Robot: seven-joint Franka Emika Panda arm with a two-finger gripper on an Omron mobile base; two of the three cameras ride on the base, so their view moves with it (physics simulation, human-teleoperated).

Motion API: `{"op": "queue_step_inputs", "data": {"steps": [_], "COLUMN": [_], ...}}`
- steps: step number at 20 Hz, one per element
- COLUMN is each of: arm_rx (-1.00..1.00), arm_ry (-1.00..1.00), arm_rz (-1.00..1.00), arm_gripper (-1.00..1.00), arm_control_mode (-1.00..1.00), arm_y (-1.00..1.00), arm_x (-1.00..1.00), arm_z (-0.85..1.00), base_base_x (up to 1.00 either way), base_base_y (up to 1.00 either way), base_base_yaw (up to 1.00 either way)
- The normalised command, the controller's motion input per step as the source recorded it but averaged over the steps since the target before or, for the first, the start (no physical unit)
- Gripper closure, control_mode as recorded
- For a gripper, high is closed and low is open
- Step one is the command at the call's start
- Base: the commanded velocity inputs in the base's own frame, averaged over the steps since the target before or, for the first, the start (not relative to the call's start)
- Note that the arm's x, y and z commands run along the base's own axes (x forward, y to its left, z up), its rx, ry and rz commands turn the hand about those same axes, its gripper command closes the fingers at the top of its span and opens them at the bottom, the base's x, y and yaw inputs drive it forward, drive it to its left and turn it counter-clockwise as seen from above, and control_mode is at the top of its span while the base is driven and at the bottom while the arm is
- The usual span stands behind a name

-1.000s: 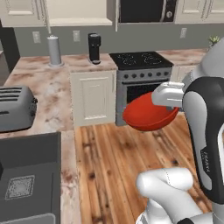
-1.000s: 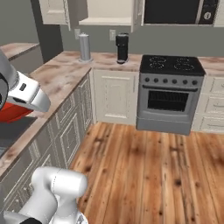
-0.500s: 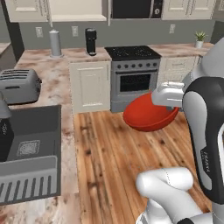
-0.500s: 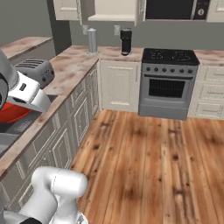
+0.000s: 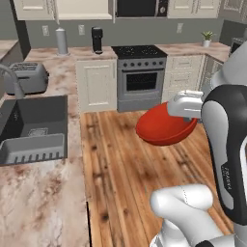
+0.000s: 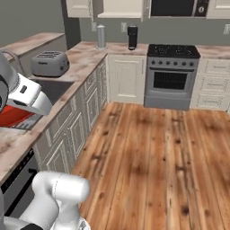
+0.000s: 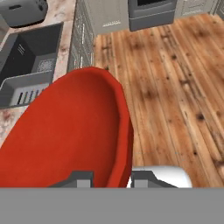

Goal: Take the smaller bowl and place it next to the appetizer plate on the dining counter , and place the larger bowl next to the plate with cooked food.

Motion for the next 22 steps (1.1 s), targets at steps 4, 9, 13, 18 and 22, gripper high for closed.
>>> {"op": "queue_step_inputs", "data": {"steps": [4, 9, 13, 18, 22], "arm_rx": [0.00, 0.00, 0.00, 0.00, 0.00], "arm_ry": [0.00, 0.00, 0.00, 0.00, 0.00], "arm_rz": [0.00, 0.00, 0.00, 0.00, 0.00], "arm_gripper": [1.00, 1.00, 1.00, 1.00, 1.00], "arm_control_mode": [1.00, 1.00, 1.00, 1.00, 1.00], "arm_y": [0.00, 0.00, 0.00, 0.00, 0.00], "arm_x": [0.00, 0.00, 0.00, 0.00, 0.00], "arm_z": [0.00, 0.00, 0.00, 0.00, 0.00], "base_base_x": [-1.00, -1.00, -1.00, -1.00, -1.00], "base_base_y": [0.00, 0.00, 0.00, 0.00, 0.00], "base_base_yaw": [0.00, 0.00, 0.00, 0.00, 0.00]}}
